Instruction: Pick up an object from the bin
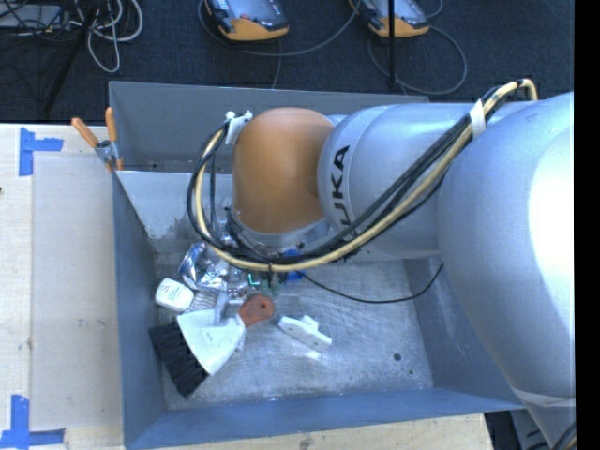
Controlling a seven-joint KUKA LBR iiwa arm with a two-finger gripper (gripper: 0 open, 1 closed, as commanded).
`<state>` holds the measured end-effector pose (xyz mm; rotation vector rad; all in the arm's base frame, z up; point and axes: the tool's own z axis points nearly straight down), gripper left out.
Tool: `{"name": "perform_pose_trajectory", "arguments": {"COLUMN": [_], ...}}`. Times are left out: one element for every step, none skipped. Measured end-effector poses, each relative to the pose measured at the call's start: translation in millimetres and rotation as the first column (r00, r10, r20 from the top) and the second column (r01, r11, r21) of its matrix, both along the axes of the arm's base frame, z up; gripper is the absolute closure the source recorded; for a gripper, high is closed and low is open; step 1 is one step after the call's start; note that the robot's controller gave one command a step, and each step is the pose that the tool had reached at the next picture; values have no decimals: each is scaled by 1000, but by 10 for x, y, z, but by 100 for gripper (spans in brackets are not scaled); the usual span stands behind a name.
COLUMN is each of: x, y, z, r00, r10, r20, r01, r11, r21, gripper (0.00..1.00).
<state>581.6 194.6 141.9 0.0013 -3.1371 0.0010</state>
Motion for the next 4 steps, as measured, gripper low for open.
{"name": "perform_pose_trajectory", "arguments": {"x": [7, -45, -161, -152], "y": [-7, -455, -839, -4], "z": [7, -158, -132, -162], "r00": [1000, 998, 992, 963], "r10": [-3, 69, 123, 270], "r20": [1, 2, 2, 6], "r01": [3, -69, -123, -270], "r11": [1000, 998, 992, 963], "r21": [0, 1, -1, 1], "gripper": [0, 0, 0, 0]}}
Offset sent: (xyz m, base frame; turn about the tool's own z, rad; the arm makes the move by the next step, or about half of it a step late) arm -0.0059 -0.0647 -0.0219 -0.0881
